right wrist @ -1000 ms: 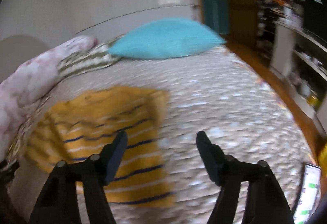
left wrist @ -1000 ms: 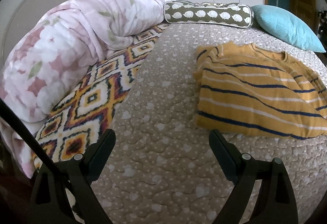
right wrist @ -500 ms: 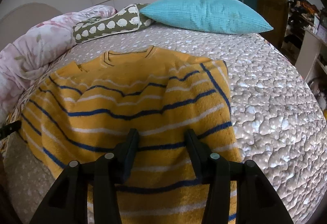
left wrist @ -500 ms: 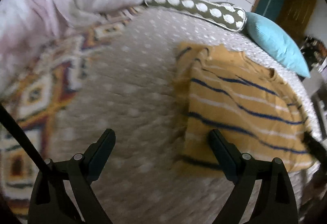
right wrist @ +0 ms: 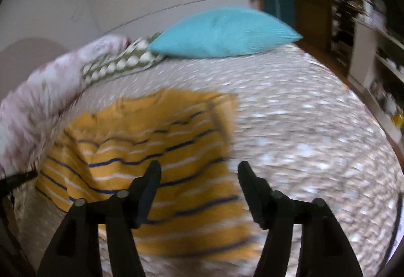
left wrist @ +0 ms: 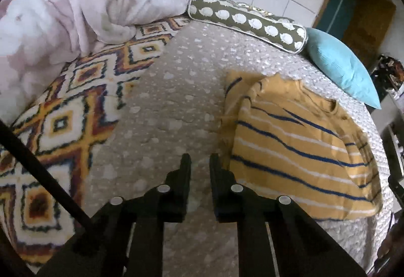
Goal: Fold small clothes
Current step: 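Grasp the sweater's side edge with the right tool and fold it over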
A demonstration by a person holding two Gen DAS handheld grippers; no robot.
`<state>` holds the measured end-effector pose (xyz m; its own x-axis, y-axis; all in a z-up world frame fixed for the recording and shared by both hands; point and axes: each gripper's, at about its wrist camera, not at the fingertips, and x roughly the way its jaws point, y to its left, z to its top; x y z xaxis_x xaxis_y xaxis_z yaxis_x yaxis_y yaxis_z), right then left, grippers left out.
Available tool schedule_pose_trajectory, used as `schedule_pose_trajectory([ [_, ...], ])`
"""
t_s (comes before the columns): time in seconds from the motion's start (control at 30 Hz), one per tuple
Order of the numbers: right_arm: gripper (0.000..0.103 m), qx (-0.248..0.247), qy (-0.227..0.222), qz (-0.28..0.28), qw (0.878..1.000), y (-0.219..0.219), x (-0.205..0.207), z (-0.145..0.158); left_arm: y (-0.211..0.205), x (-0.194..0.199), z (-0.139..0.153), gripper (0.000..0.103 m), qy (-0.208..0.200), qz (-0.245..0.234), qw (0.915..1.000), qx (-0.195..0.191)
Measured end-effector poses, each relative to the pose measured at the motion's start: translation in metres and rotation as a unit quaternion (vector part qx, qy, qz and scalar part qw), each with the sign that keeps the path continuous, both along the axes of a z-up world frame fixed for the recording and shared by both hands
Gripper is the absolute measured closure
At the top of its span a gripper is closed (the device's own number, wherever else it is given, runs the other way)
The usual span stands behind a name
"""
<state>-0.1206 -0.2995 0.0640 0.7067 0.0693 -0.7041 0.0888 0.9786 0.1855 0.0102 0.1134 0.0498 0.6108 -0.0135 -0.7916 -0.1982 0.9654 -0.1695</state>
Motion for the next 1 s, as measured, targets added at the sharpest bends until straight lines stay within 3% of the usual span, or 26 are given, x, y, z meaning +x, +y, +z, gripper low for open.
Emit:
schedule_pose_trajectory([
  [0.03, 0.031, 0.005, 0.005, -0.009, 1.000, -0.010, -0.005, -0.001, 0.002, -0.004, 0.000, 0.078, 0.001, 0.001, 1.0000, 0.000],
  [0.1, 0.030, 0.025, 0.021, -0.023, 0.999, -0.030, -0.012, -0.007, 0.003, -0.012, -0.001, 0.054, 0.002, 0.003, 1.0000, -0.001],
  [0.2, 0.028, 0.091, 0.040, -0.025, 0.995, -0.048, -0.019, -0.022, -0.005, -0.025, 0.001, 0.043, -0.010, -0.005, 0.9999, 0.007],
  [0.33, 0.027, 0.156, 0.049, -0.020, 0.986, -0.049, -0.015, -0.039, -0.025, -0.040, 0.004, 0.036, -0.018, -0.022, 0.9996, 0.002],
  [0.53, 0.025, 0.181, 0.044, -0.011, 0.982, -0.019, 0.002, -0.049, -0.046, -0.056, 0.013, 0.032, -0.035, -0.037, 0.9987, -0.002],
  [0.6, 0.053, 0.181, 0.058, -0.005, 0.982, -0.008, 0.012, -0.048, -0.045, -0.063, 0.016, 0.032, -0.042, -0.036, 0.9985, -0.002],
  [0.63, 0.077, 0.163, 0.071, -0.007, 0.984, 0.000, 0.018, -0.044, -0.042, -0.067, 0.019, 0.031, -0.048, -0.034, 0.9983, -0.002],
  [0.67, 0.082, 0.141, 0.074, -0.006, 0.987, 0.010, 0.023, -0.036, -0.038, -0.071, 0.021, 0.031, -0.052, -0.031, 0.9981, -0.003],
  [0.83, 0.088, 0.060, 0.020, 0.039, 0.997, 0.083, 0.045, 0.028, 0.001, -0.090, 0.027, 0.026, -0.076, 0.011, 0.9967, -0.026],
  [0.93, 0.089, 0.028, 0.003, 0.108, 0.994, 0.160, 0.063, 0.051, 0.031, -0.102, 0.026, 0.025, -0.081, 0.039, 0.9948, -0.048],
  [1.0, 0.090, 0.014, 0.004, 0.165, 0.986, 0.225, 0.075, 0.051, 0.052, -0.110, 0.025, 0.025, -0.082, 0.060, 0.9935, -0.050],
])
